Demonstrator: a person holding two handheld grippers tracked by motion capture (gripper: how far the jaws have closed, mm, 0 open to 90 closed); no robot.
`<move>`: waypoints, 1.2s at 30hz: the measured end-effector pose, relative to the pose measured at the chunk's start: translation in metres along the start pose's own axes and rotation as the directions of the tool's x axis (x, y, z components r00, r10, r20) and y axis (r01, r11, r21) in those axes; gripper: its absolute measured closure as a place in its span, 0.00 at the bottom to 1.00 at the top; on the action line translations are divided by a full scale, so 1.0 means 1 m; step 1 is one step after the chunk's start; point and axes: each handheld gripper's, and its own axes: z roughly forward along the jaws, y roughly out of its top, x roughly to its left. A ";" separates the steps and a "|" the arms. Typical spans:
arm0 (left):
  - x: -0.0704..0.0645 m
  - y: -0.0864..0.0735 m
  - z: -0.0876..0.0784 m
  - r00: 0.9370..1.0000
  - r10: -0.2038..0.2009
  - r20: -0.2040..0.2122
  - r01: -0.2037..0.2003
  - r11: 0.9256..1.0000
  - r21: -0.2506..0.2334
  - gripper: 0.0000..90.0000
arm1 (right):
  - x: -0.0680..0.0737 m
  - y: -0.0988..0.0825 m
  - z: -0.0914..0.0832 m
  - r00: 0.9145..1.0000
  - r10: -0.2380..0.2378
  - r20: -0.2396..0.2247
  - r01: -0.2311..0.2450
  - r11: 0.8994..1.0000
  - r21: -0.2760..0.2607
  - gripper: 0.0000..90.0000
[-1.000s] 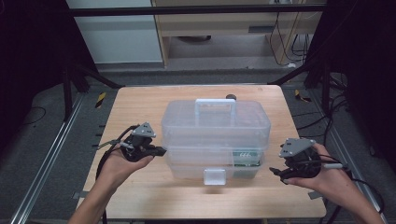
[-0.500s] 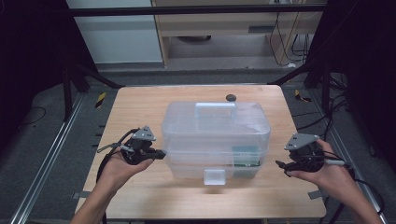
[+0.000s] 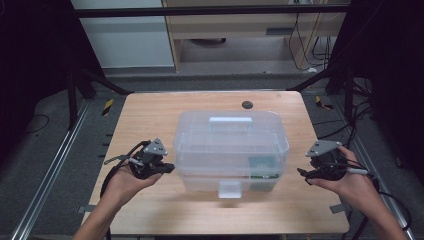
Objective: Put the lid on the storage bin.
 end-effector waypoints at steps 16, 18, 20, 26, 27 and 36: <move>0.102 -0.031 0.040 0.958 -0.211 -0.195 0.211 0.977 -0.018 1.00 | -0.050 0.005 0.072 0.967 0.230 0.113 -0.232 0.973 0.006 0.28; 0.108 -0.035 0.050 0.953 -0.232 -0.194 0.233 0.972 -0.019 1.00 | -0.057 0.003 0.086 0.954 0.278 0.114 -0.278 0.960 -0.013 0.28; 0.112 -0.039 0.058 0.947 -0.250 -0.200 0.250 0.968 -0.024 0.99 | -0.061 0.001 0.098 0.942 0.314 0.114 -0.314 0.949 -0.025 0.28; 0.126 -0.055 0.083 0.912 -0.325 -0.249 0.315 0.946 -0.084 0.88 | -0.064 -0.006 0.131 0.906 0.412 0.098 -0.408 0.911 -0.059 0.28; 0.128 -0.058 0.086 0.908 -0.325 -0.263 0.312 0.946 -0.093 0.84 | -0.064 -0.007 0.136 0.899 0.429 0.090 -0.425 0.903 -0.058 0.27; 0.133 -0.073 0.113 0.869 -0.389 -0.308 0.356 0.921 -0.159 0.40 | -0.058 -0.012 0.162 0.862 0.506 0.025 -0.503 0.861 -0.073 0.22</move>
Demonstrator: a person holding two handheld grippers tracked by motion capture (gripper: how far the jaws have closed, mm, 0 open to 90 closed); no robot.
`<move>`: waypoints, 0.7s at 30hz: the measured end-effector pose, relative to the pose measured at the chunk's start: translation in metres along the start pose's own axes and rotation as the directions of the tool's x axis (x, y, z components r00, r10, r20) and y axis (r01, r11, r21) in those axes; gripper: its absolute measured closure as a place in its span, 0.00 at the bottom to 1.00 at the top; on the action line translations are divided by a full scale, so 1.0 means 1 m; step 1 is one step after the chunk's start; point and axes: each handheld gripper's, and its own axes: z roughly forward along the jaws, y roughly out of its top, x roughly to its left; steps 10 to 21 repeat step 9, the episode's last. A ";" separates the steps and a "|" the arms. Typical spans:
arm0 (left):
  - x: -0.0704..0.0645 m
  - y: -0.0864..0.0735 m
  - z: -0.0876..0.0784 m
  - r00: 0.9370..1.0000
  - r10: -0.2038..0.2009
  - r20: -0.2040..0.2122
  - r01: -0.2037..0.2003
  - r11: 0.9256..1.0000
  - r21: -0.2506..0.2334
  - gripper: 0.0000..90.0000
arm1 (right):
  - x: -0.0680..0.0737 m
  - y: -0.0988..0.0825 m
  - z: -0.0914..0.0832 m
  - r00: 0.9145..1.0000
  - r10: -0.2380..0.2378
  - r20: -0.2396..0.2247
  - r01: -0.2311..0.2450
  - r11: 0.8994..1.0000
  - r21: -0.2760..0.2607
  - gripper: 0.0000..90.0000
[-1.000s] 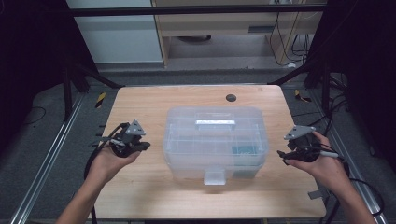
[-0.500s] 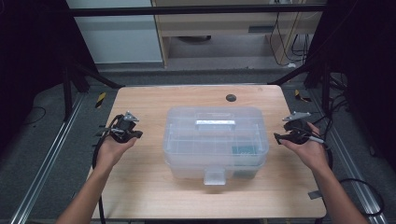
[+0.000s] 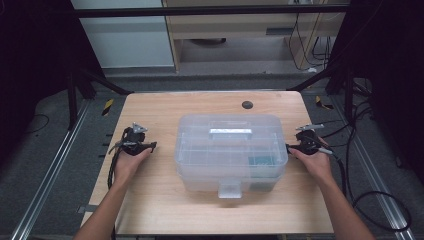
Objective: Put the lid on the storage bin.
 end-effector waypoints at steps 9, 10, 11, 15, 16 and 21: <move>-0.001 -0.012 0.012 0.994 -0.111 0.020 0.112 0.993 -0.043 0.07 | 0.006 -0.007 0.008 0.999 0.049 0.010 -0.049 0.998 -0.049 0.01; -0.001 -0.012 0.012 0.994 -0.111 0.020 0.112 0.993 -0.043 0.07 | 0.006 -0.007 0.008 0.999 0.049 0.010 -0.049 0.998 -0.049 0.01; -0.001 -0.012 0.012 0.994 -0.111 0.020 0.112 0.993 -0.043 0.07 | 0.006 -0.007 0.008 0.999 0.049 0.010 -0.049 0.998 -0.049 0.01; -0.001 -0.012 0.012 0.994 -0.111 0.020 0.112 0.993 -0.043 0.07 | 0.006 -0.007 0.008 0.999 0.049 0.010 -0.049 0.998 -0.049 0.01; -0.001 -0.012 0.012 0.994 -0.111 0.020 0.112 0.993 -0.043 0.07 | 0.006 -0.007 0.008 0.999 0.049 0.010 -0.049 0.998 -0.049 0.01; -0.001 -0.012 0.012 0.994 -0.111 0.020 0.112 0.993 -0.043 0.07 | 0.006 -0.007 0.008 0.999 0.049 0.010 -0.049 0.998 -0.049 0.01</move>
